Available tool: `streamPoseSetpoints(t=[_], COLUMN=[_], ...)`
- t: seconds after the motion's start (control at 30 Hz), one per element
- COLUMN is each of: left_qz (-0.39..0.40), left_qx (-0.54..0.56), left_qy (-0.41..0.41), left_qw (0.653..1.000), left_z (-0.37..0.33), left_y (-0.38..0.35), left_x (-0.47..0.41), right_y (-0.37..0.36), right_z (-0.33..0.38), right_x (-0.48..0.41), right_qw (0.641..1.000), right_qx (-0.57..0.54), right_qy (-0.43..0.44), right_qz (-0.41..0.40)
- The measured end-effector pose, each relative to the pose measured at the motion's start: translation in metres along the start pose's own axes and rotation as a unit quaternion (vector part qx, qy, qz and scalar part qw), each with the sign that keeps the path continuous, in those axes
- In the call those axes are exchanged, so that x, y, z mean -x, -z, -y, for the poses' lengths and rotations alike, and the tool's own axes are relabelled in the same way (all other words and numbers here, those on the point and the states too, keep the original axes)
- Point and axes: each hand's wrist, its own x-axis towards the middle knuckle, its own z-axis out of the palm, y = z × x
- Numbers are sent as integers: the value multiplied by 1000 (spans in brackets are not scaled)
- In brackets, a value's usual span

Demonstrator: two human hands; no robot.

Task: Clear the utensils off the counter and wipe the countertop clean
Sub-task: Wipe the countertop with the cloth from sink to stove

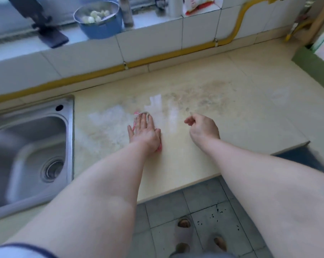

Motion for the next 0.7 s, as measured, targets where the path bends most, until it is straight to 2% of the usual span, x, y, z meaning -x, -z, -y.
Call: streamPoseSetpoints(t=[0.2, 0.4, 0.47, 0.57, 0.7], left_qz=[-18, -12, 5, 37, 80], left_qx=[6, 16, 8, -22, -27], left_qy=[115, 155, 125, 31, -71], left_qw=[993, 988, 992, 999, 994], left_z=[64, 47, 26, -5, 5], left_y=[3, -14, -21, -33, -31], left_x=[42, 95, 110, 127, 138], right_y=[-17, -7, -5, -6, -18], right_z=[15, -11, -19, -16, 5], right_x=[28, 67, 79, 96, 117], right_qw=[999, 998, 997, 995, 988], right_qx=[4, 18, 27, 46, 81], right_qy=[30, 36, 31, 43, 79], right_qz=[44, 52, 59, 83, 106])
